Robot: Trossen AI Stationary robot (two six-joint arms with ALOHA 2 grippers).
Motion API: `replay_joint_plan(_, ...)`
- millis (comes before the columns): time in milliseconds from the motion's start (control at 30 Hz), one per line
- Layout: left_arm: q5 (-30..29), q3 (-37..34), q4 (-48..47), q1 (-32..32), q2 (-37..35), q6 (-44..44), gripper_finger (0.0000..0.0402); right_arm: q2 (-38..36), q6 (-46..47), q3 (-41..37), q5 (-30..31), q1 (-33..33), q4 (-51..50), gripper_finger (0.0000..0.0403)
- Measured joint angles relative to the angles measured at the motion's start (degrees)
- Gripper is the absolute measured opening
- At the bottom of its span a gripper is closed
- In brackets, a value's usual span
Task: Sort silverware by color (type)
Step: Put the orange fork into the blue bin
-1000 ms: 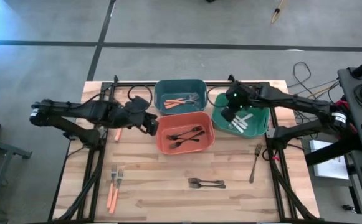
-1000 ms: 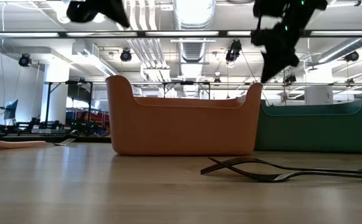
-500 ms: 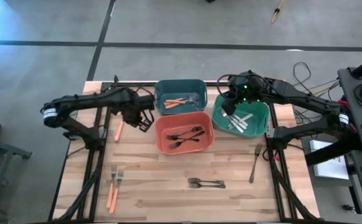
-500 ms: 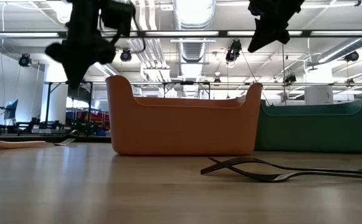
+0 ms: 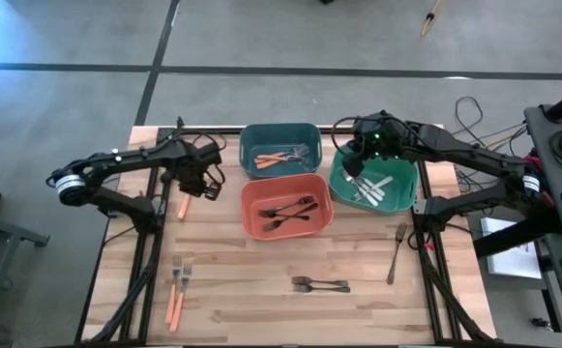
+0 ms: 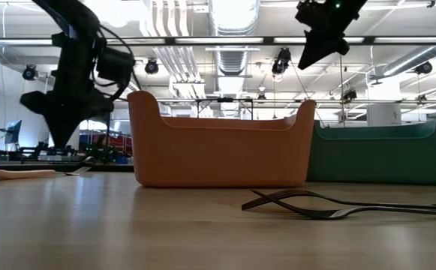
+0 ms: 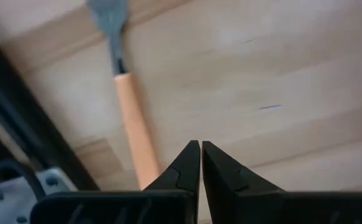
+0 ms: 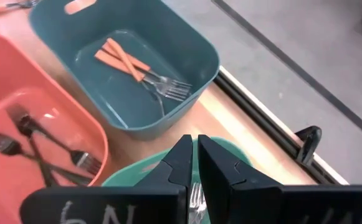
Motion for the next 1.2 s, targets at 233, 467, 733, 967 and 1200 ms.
replay_joint_plan(233, -4.24, -3.94, 0.21, 0.15, -1.86, -3.50, 0.0010, 2.94, -0.66, 0.00, 1.79, 0.00, 4.00, 0.0018)
replay_joint_plan(467, -16.77, -4.92, 3.40, 0.50, -1.76, -2.33, 0.0068, 5.89, -0.57, -0.03, 1.79, 0.00, 5.28, 0.0018)
replay_joint_plan(733, -15.21, -8.89, 9.50, 0.70, 1.22, -3.74, 0.0109, 8.12, -0.54, -0.03, 2.65, -0.27, 5.37, 0.0018)
replay_joint_plan(967, -15.06, -12.01, 14.25, 0.68, 2.77, -4.05, 0.0104, 9.37, -1.73, -0.03, 2.69, -0.40, 5.40, 0.0018)
replay_joint_plan(1200, -14.85, -13.30, 15.65, 0.63, 3.10, -7.64, 0.0075, 9.41, -2.21, 0.19, 2.69, -0.52, 5.34, 0.0018)
